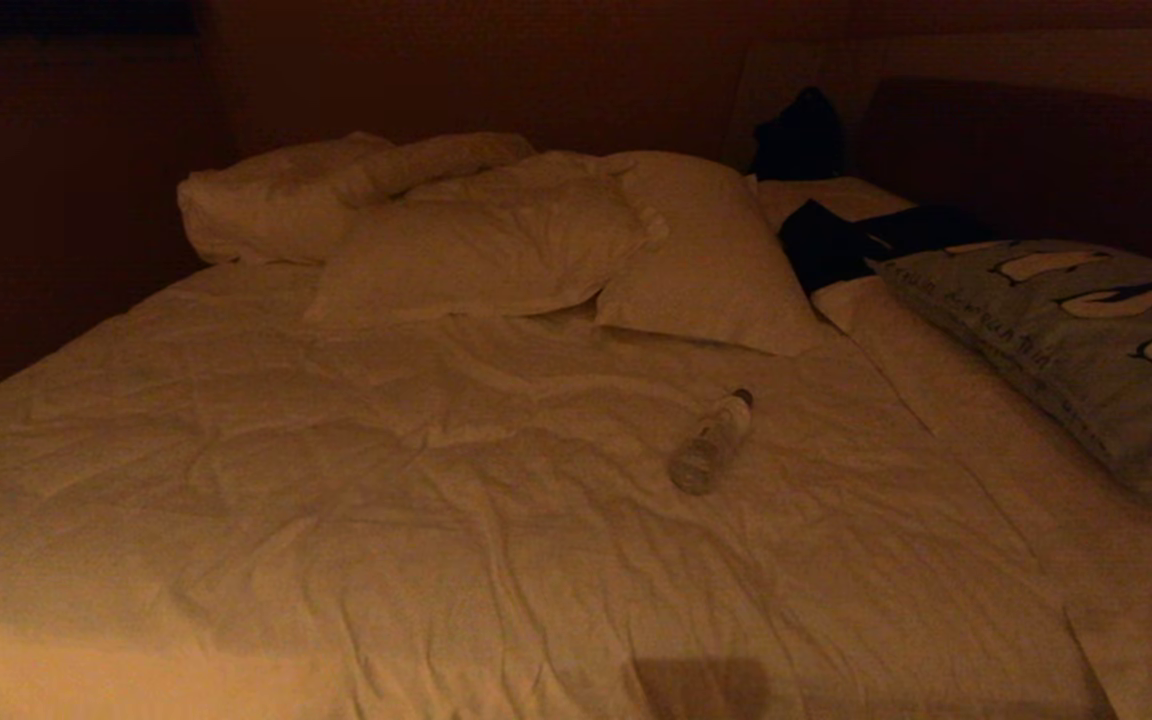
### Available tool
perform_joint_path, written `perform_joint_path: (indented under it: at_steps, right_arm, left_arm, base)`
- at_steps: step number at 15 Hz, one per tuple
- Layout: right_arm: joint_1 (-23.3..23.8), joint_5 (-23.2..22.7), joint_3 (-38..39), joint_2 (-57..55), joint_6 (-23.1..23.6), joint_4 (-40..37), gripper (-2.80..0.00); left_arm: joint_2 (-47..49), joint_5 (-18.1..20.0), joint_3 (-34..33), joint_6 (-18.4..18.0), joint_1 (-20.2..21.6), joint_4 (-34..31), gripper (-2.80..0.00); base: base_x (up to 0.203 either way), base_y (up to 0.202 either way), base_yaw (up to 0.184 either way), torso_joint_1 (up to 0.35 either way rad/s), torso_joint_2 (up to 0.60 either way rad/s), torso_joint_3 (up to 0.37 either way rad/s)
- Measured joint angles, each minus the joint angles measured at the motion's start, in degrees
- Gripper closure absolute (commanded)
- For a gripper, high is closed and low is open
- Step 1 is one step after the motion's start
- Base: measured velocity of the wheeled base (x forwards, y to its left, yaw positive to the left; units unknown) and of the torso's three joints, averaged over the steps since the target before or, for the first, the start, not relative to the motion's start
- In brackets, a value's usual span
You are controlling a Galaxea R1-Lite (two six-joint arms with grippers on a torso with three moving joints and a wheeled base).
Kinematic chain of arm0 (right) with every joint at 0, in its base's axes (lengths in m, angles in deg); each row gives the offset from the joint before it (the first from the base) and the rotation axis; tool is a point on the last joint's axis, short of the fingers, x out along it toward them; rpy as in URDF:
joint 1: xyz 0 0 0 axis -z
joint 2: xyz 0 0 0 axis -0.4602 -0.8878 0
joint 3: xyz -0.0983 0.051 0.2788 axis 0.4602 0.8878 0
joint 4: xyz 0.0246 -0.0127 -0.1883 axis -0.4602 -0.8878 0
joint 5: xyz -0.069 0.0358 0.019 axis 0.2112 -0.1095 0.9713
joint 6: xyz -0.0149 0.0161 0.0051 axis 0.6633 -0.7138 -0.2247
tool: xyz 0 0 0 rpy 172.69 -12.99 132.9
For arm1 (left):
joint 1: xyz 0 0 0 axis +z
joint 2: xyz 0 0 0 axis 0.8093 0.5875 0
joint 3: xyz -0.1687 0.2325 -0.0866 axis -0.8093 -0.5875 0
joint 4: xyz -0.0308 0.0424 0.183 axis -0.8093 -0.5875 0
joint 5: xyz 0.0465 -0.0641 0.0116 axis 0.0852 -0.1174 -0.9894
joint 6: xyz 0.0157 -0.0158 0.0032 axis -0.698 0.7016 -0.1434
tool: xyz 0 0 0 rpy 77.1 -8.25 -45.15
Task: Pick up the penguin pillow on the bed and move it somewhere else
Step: Pick up the pillow
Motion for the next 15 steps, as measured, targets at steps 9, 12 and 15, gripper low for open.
perform_joint_path:
  at_steps: [9, 12, 15]
  right_arm:
    - [0.0, -0.03, -1.0, -0.02, 1.82, -0.01, 0.0]
    - [0.0, 0.0, -6.58, -0.02, 2.23, -0.28, 0.0]
    - [0.0, -0.04, -15.01, -0.25, 2.45, -1.9, 0.0]
  left_arm:
    - [0.0, -0.01, 0.0, 0.02, -0.01, 0.0, 0.0]
    - [0.0, 0.0, 0.0, 0.04, -0.01, 0.0, 0.0]
    - [0.0, -0.04, 0.0, 0.01, -0.01, -0.01, 0.0]
  base:
    - [0.0, 0.0, 0.0, 0.0, 0.0, 0.0]
    - [0.0, 0.0, 0.0, 0.0, 0.0, 0.0]
    - [0.0, 0.0, 0.0, 0.0, 0.0, 0.0]
